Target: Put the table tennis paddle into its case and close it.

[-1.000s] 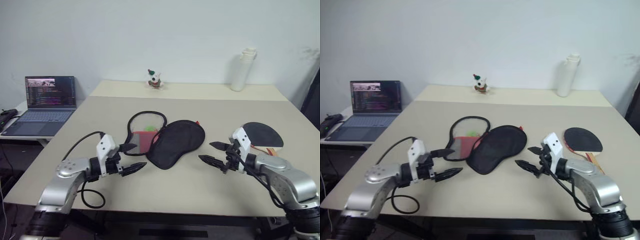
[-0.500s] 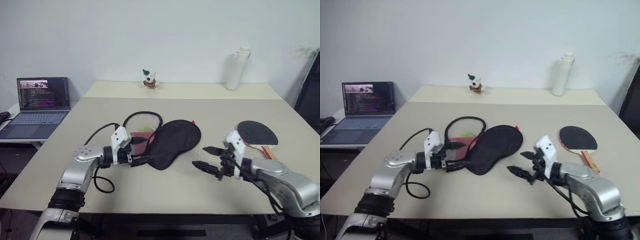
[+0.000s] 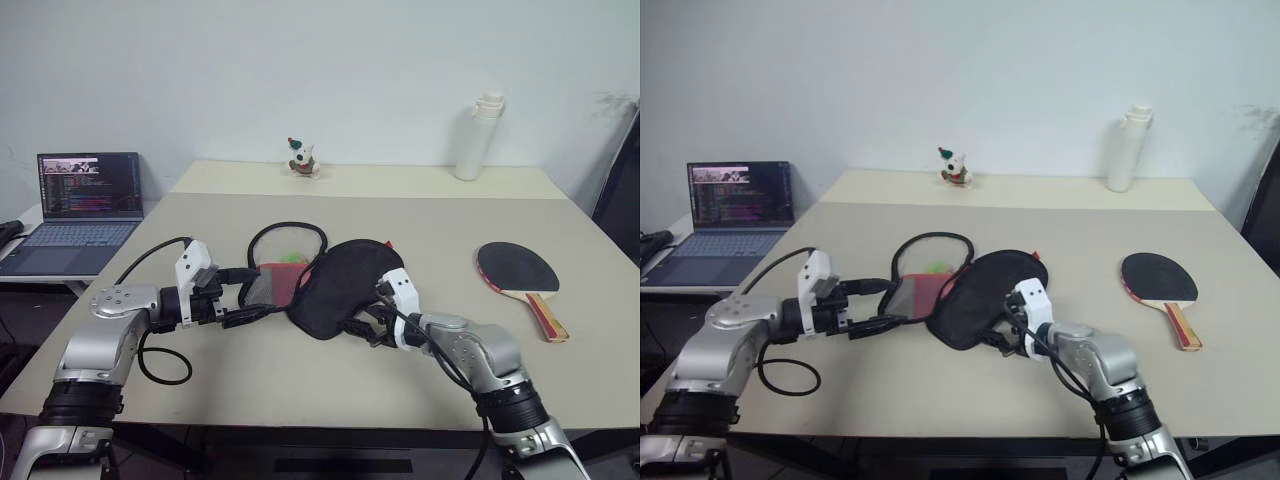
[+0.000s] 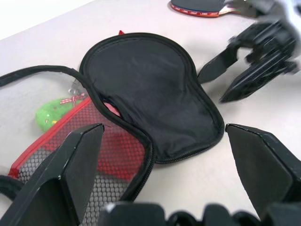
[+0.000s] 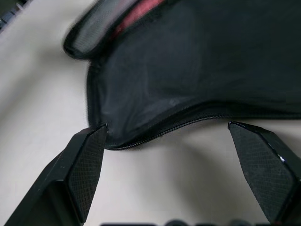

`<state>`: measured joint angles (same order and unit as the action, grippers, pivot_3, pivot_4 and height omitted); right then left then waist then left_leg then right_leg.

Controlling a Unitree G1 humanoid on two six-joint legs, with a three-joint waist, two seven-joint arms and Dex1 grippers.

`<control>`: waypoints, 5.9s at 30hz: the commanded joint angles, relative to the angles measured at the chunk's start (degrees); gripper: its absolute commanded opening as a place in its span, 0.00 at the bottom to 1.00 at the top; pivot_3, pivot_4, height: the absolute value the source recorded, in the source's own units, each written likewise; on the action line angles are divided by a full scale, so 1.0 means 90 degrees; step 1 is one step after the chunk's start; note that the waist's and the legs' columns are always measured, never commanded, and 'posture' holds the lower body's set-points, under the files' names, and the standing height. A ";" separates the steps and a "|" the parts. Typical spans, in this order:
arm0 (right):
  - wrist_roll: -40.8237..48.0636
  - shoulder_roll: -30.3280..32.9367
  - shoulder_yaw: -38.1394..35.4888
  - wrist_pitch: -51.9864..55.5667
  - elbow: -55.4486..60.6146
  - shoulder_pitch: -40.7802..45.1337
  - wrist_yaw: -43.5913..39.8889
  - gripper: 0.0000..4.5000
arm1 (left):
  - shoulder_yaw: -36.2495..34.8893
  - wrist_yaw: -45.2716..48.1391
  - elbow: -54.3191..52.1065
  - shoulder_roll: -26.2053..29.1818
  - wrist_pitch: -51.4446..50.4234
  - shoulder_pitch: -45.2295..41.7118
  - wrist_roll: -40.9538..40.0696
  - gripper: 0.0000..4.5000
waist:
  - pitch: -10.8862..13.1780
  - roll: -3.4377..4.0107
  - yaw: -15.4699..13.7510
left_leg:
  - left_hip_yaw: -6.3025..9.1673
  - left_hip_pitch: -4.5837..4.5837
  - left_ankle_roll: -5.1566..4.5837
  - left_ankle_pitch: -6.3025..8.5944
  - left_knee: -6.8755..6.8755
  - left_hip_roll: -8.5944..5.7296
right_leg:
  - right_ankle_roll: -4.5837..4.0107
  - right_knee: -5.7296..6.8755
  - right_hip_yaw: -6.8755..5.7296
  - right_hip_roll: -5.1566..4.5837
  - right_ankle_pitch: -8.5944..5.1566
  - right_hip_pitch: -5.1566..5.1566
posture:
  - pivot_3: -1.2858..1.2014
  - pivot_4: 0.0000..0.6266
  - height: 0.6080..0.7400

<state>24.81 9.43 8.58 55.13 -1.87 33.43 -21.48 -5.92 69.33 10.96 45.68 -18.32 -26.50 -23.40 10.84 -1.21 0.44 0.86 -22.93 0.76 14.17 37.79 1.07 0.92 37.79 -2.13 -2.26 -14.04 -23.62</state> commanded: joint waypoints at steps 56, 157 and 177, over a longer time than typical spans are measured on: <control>-0.0634 0.2290 0.0017 0.0181 -0.1539 0.1241 -0.2301 0.02 | -0.0043 0.1150 -0.2111 0.1296 -0.1018 0.0818 -0.1120 1.00 | 0.0000 -0.0001 0.0132 | -0.0062 0.0007 0.0003 -0.0002 -0.0083 0.0062 | -0.0064 0.0019 0.0014 0.0100 -0.0024 -0.0061 | 0.52 0.24 1.00; -0.0692 0.0287 -0.3593 -0.3778 -0.7073 0.3468 0.2754 0.01 | 0.0435 0.1187 -0.1579 0.0909 -0.0724 0.0093 -0.0677 1.00 | -0.0001 -0.0002 0.0157 | -0.0163 0.0041 0.0004 -0.0002 -0.0084 0.0072 | -0.0113 0.0034 0.0125 0.0111 0.0008 -0.0072 | 0.52 0.24 1.00; -0.0815 0.0180 -0.3311 -0.3904 -0.6466 0.3185 0.2924 0.01 | 0.0429 0.1260 -0.1460 0.0813 -0.0645 0.0033 -0.0567 1.00 | -0.0002 -0.0004 0.0141 | -0.0163 0.0040 0.0004 -0.0002 -0.0083 0.0071 | -0.0110 0.0032 0.0126 0.0104 0.0010 -0.0070 | 0.52 0.24 1.00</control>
<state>18.12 10.10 -21.59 20.64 -61.96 62.33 4.85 -1.43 80.45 -1.69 52.70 -24.68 -25.44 -28.39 10.82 -1.25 1.70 -0.60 -22.57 0.80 14.15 37.04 1.71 -0.07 38.07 -0.98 -1.32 -13.95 -24.25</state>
